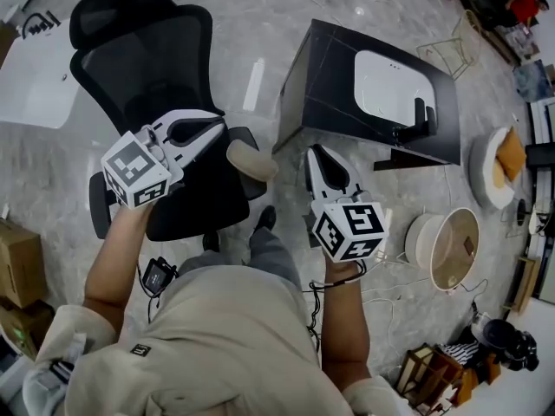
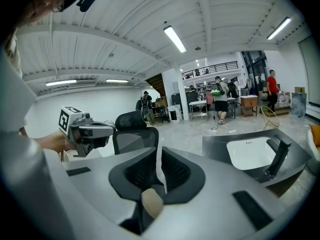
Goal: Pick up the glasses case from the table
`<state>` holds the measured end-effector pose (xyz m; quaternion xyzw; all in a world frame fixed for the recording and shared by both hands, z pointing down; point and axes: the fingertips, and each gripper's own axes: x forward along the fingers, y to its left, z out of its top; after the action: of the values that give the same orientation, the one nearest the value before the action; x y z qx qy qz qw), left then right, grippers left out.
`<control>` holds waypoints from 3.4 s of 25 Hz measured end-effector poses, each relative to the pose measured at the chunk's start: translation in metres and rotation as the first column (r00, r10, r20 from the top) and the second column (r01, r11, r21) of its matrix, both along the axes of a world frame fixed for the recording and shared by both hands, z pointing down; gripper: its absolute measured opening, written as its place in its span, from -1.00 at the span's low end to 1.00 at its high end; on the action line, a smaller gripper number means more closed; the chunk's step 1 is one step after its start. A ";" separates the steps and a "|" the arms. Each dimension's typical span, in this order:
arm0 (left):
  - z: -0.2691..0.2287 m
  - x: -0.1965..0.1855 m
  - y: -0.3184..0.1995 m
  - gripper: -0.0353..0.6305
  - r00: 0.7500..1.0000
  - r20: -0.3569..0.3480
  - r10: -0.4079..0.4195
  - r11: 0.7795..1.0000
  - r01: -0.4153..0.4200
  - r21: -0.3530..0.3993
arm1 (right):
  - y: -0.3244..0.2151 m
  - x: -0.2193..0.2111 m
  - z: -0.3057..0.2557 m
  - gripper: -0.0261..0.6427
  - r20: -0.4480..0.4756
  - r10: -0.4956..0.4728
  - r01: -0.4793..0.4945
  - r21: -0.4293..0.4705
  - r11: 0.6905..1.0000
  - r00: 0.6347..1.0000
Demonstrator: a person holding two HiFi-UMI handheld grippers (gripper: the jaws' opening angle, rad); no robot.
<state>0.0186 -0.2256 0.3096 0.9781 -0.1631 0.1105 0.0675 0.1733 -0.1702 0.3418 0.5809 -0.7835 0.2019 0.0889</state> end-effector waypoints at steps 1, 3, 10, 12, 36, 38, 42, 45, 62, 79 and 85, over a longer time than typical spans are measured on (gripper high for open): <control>0.005 0.002 -0.003 -0.85 1.000 0.006 0.004 1.000 -0.004 -0.004 | -0.003 0.001 0.004 -0.83 0.002 -0.002 0.002 -0.005 1.000 1.000; 0.016 0.005 -0.009 -0.85 1.000 0.017 0.011 1.000 -0.011 -0.014 | -0.009 0.003 0.013 -0.83 0.007 -0.008 0.008 -0.017 1.000 1.000; 0.060 0.022 -0.019 -0.85 0.997 0.063 0.043 0.997 -0.039 -0.068 | -0.023 0.009 0.050 -0.67 0.027 -0.027 0.029 -0.069 0.997 0.999; 0.072 0.026 -0.020 -0.84 0.996 0.076 0.052 0.995 -0.046 -0.084 | -0.026 0.009 0.061 -0.64 0.036 -0.037 0.040 -0.082 0.996 0.999; 0.231 0.025 -0.015 -0.41 0.960 0.215 0.179 0.958 -0.121 -0.261 | -0.038 -0.040 0.204 -0.14 0.139 -0.266 0.292 -0.236 0.927 0.954; 0.244 0.026 -0.012 -0.31 0.954 0.225 0.199 0.954 -0.136 -0.267 | -0.036 -0.043 0.217 -0.11 0.146 -0.287 0.316 -0.251 0.915 0.947; 0.266 0.027 -0.005 -0.14 0.941 0.245 0.234 0.948 -0.166 -0.271 | -0.030 -0.049 0.240 -0.07 0.151 -0.321 0.352 -0.280 0.893 0.935; 0.278 0.027 -0.003 0.01 0.935 0.249 0.251 0.947 -0.183 -0.266 | -0.027 -0.054 0.256 -0.04 0.154 -0.342 0.374 -0.297 0.879 0.927; 0.340 0.031 0.001 0.34 0.934 0.232 0.271 0.943 -0.209 -0.260 | -0.017 -0.080 0.326 0.13 0.051 -0.521 0.508 -0.318 0.800 0.852; 0.357 0.032 -0.003 0.33 0.948 0.169 0.271 0.937 -0.219 -0.272 | -0.024 -0.086 0.341 0.13 -0.009 -0.564 0.534 -0.313 0.786 0.825; 0.358 0.027 -0.002 0.33 0.949 0.155 0.276 0.932 -0.225 -0.284 | -0.017 -0.096 0.341 0.13 -0.047 -0.634 0.588 -0.325 0.741 0.772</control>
<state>0.0457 -0.2271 0.6675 0.9579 -0.0262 0.2329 0.1658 0.0773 -0.1877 0.6825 0.2853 -0.8826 0.2290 0.2952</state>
